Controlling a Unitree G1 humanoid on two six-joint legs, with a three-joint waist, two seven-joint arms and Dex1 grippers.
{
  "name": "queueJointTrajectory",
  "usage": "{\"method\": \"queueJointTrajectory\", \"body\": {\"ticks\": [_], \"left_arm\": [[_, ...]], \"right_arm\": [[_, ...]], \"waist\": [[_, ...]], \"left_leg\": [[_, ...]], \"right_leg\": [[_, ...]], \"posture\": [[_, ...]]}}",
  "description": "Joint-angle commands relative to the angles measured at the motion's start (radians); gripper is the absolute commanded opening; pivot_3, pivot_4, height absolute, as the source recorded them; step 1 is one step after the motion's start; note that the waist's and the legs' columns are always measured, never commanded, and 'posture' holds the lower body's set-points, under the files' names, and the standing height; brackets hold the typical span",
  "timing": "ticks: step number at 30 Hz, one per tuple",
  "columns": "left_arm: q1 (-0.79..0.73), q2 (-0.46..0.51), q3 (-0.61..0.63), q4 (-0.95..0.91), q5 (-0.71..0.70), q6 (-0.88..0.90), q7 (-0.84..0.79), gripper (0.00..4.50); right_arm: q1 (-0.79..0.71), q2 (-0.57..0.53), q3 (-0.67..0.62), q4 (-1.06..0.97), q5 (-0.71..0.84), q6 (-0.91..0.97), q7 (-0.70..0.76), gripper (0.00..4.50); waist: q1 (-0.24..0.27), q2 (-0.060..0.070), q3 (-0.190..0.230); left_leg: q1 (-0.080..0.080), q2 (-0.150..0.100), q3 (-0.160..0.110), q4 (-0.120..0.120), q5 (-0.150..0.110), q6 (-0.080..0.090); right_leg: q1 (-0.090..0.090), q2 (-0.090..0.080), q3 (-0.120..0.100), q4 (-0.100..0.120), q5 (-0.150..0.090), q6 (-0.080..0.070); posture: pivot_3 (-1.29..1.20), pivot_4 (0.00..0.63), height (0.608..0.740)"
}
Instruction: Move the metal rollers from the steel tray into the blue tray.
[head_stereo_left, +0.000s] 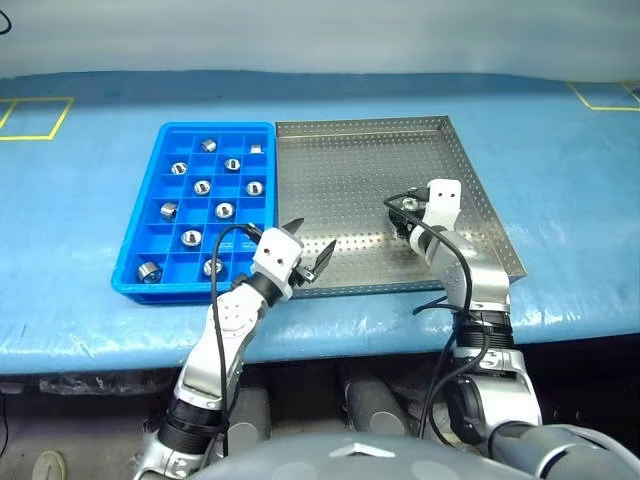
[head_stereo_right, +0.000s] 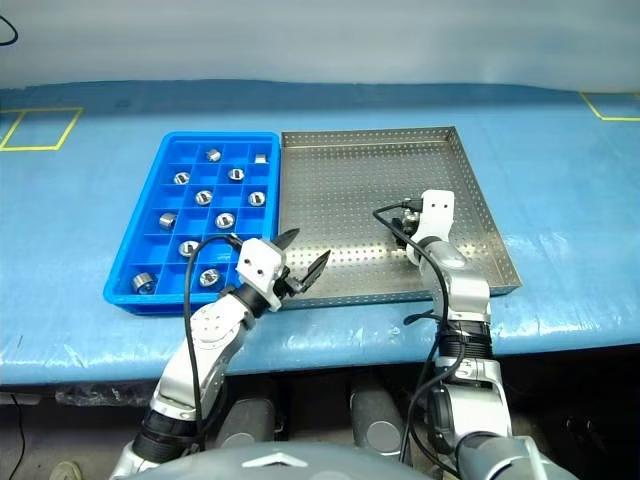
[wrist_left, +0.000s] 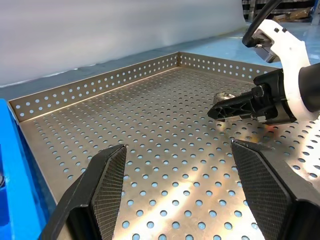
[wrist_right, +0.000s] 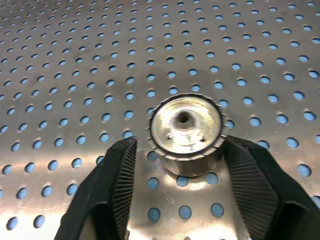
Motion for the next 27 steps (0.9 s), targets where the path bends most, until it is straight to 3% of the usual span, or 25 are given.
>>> {"method": "queueJointTrajectory", "body": {"ticks": [1,6,17,27], "left_arm": [[0.004,-0.005,0.001,-0.032,-0.007,-0.018,0.008,3.68],[0.015,-0.004,0.004,-0.042,-0.009,-0.019,0.019,3.68],[0.104,0.005,0.038,-0.119,0.004,-0.008,0.066,3.68],[0.213,0.0,0.052,-0.202,0.035,0.0,0.145,3.68]], "right_arm": [[-0.016,-0.001,0.012,0.006,-0.012,-0.042,-0.011,1.68],[0.0,-0.002,0.044,-0.038,-0.017,-0.142,0.026,1.6],[-0.02,0.042,0.201,-0.165,0.06,-0.206,0.264,1.6],[-0.078,0.066,0.343,-0.132,0.079,-0.187,0.436,1.6]], "waist": [[0.001,0.0,0.0],[0.005,0.0,0.0],[0.026,0.0,0.0],[0.118,0.0,0.0]], "left_leg": [[0.0,0.0,0.0,0.0,0.0,0.0],[0.0,0.0,0.0,0.0,0.0,0.0],[0.0,0.0,-0.001,-0.001,0.0,0.0],[0.0,0.0,-0.001,-0.001,0.0,0.0]], "right_leg": [[0.0,0.0,0.0,0.0,0.0,0.0],[0.0,0.0,0.0,0.0,0.0,0.0],[-0.001,0.0,-0.001,0.0,0.0,0.0],[-0.001,0.0,-0.002,0.0,-0.002,-0.003]], "posture": [[0.03,0.15,0.74],[0.05,0.15,0.74],[0.18,0.15,0.74],[0.33,0.15,0.74]]}}
